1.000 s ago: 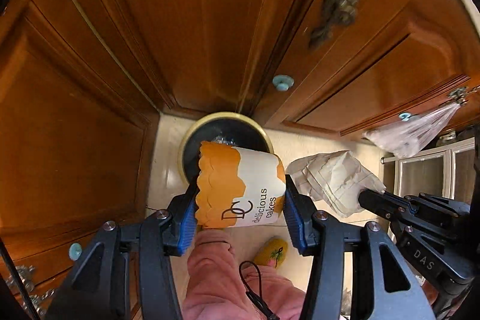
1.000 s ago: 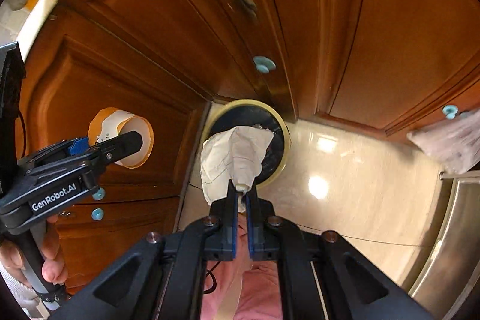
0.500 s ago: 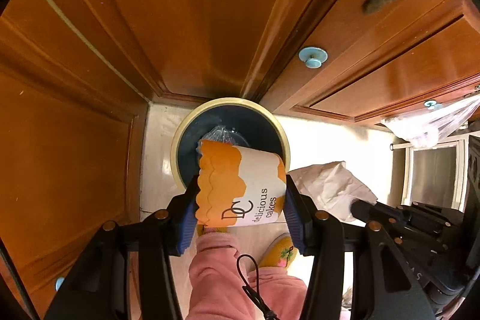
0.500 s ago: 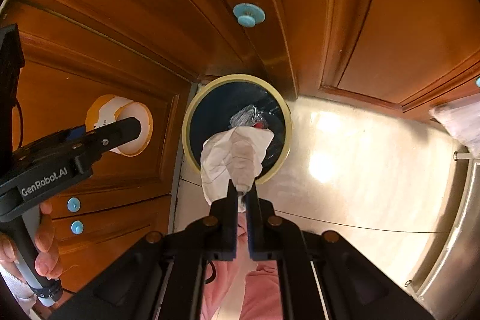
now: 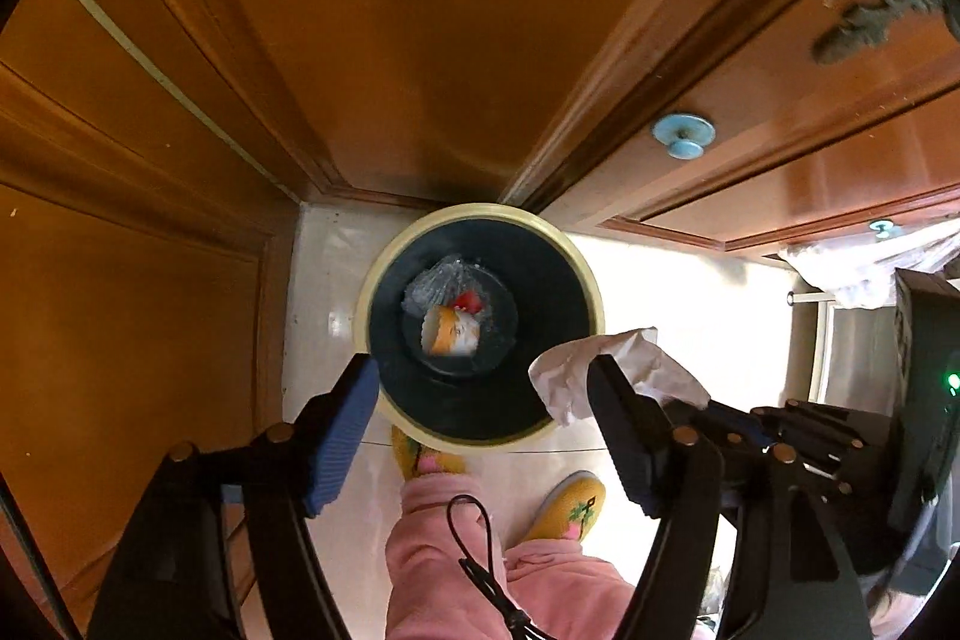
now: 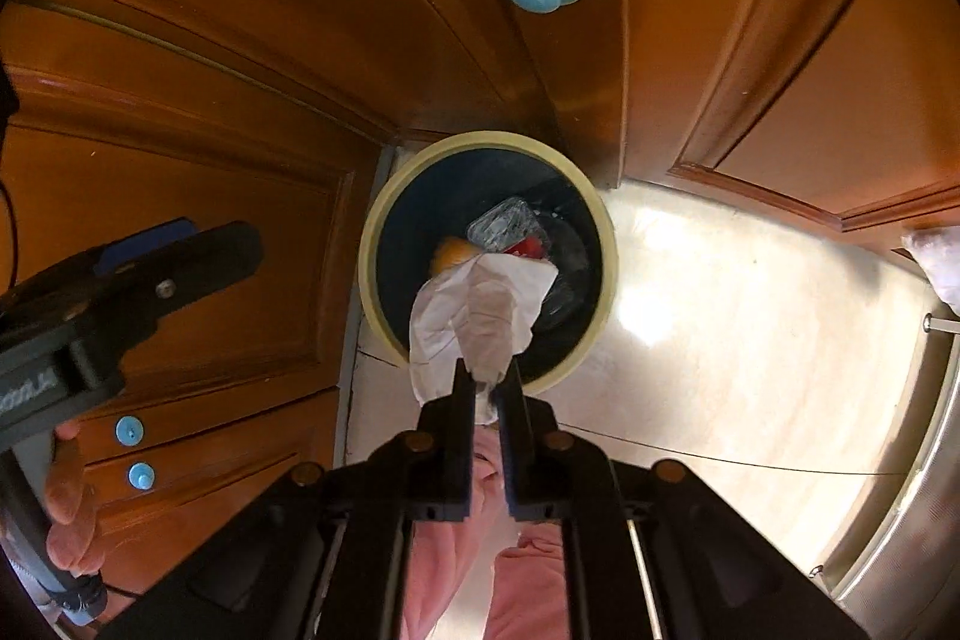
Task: Collect trash
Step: 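Open both tools over the bin to drop the cup and tissue, then raise both open tools back up toward the trash on the counter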
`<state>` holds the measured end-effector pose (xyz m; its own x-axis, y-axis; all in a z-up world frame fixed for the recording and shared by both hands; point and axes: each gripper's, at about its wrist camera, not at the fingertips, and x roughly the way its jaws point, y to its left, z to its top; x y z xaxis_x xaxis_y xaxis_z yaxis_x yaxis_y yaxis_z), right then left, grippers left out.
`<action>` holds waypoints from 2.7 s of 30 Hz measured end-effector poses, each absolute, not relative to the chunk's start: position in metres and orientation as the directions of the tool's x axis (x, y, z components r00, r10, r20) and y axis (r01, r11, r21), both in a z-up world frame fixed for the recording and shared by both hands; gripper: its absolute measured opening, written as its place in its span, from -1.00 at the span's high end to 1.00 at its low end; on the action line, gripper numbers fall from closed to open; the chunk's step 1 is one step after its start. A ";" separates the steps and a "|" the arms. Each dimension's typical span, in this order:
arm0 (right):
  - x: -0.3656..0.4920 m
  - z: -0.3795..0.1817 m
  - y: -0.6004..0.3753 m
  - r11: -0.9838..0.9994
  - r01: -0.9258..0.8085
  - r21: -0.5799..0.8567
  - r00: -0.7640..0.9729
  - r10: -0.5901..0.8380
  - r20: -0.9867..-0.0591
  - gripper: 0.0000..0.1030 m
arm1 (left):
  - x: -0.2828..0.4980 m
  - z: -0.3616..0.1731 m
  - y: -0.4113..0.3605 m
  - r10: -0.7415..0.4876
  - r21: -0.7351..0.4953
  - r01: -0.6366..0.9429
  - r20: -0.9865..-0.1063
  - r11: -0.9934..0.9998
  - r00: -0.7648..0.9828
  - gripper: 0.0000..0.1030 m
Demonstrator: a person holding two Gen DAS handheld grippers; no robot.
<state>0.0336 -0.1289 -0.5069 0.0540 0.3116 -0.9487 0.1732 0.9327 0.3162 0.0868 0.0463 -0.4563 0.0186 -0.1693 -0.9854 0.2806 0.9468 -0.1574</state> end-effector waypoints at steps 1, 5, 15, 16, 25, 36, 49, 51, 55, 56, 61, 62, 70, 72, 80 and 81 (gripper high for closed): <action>0.036 -0.510 -0.129 0.929 0.180 0.322 0.047 0.319 -0.947 0.78 | 0.088 -0.457 0.049 -0.164 -0.154 0.274 -0.986 0.949 0.016 -0.36; 0.046 -0.518 -0.127 0.924 0.195 0.328 0.020 0.330 -0.944 0.55 | 0.093 -0.459 0.056 -0.147 -0.139 0.251 -0.989 0.958 0.011 -0.36; 0.049 -0.494 -0.122 0.923 0.207 0.324 0.006 0.330 -0.944 0.48 | 0.092 -0.435 0.062 -0.099 -0.094 0.241 -0.995 0.966 0.008 -0.36; 0.048 -0.487 -0.123 0.923 0.208 0.324 0.007 0.330 -0.944 0.48 | 0.092 -0.431 0.062 -0.098 -0.093 0.242 -0.995 0.966 0.009 -0.36; 0.030 -0.403 -0.120 0.928 0.171 0.331 0.060 0.325 -0.944 0.48 | 0.077 -0.349 0.050 -0.089 -0.068 0.290 -0.994 0.955 0.061 -0.36; 0.014 -0.260 -0.120 0.949 0.026 0.314 0.253 0.297 -0.921 0.48 | 0.069 -0.220 0.041 -0.152 -0.080 0.303 -0.963 0.950 0.223 -0.36; 0.006 -0.104 -0.151 0.961 -0.038 0.275 0.539 0.251 -0.804 0.48 | 0.077 -0.059 0.022 -0.234 -0.070 0.318 -0.826 0.945 0.513 -0.38; 0.008 -0.088 -0.156 0.964 -0.036 0.263 0.571 0.236 -0.786 0.48 | 0.080 -0.039 0.019 -0.243 -0.067 0.322 -0.800 0.944 0.548 -0.41; 0.013 -0.055 -0.166 0.968 -0.028 0.249 0.639 0.209 -0.741 0.48 | 0.085 -0.004 0.012 -0.265 -0.061 0.335 -0.749 0.940 0.608 -0.43; 0.016 -0.049 -0.168 0.970 -0.026 0.244 0.655 0.201 -0.728 0.48 | 0.087 0.005 0.006 -0.267 -0.057 0.336 -0.737 0.940 0.621 -0.43; 0.029 -0.020 -0.182 0.973 -0.004 0.231 0.710 0.165 -0.684 0.48 | 0.098 0.034 0.003 -0.278 -0.043 0.346 -0.692 0.937 0.667 -0.47; 0.029 -0.016 -0.186 0.973 -0.003 0.230 0.718 0.162 -0.676 0.48 | 0.102 0.040 0.000 -0.279 -0.037 0.348 -0.681 0.937 0.677 -0.48; 0.066 0.020 -0.200 0.976 0.021 0.216 0.752 0.127 -0.647 0.48 | 0.126 0.057 -0.012 -0.291 -0.021 0.362 -0.639 0.932 0.712 -0.57; 0.075 0.024 -0.201 0.975 0.027 0.222 0.755 0.125 -0.644 0.48 | 0.138 0.060 -0.012 -0.295 -0.024 0.363 -0.634 0.931 0.715 -0.61; 0.120 0.032 -0.203 0.964 0.076 0.254 0.753 0.111 -0.649 0.48 | 0.186 0.072 0.000 -0.282 -0.031 0.338 -0.627 0.941 0.726 -0.69; 0.124 0.033 -0.202 0.964 0.081 0.254 0.753 0.108 -0.649 0.48 | 0.192 0.073 0.002 -0.280 -0.034 0.335 -0.629 0.942 0.725 -0.69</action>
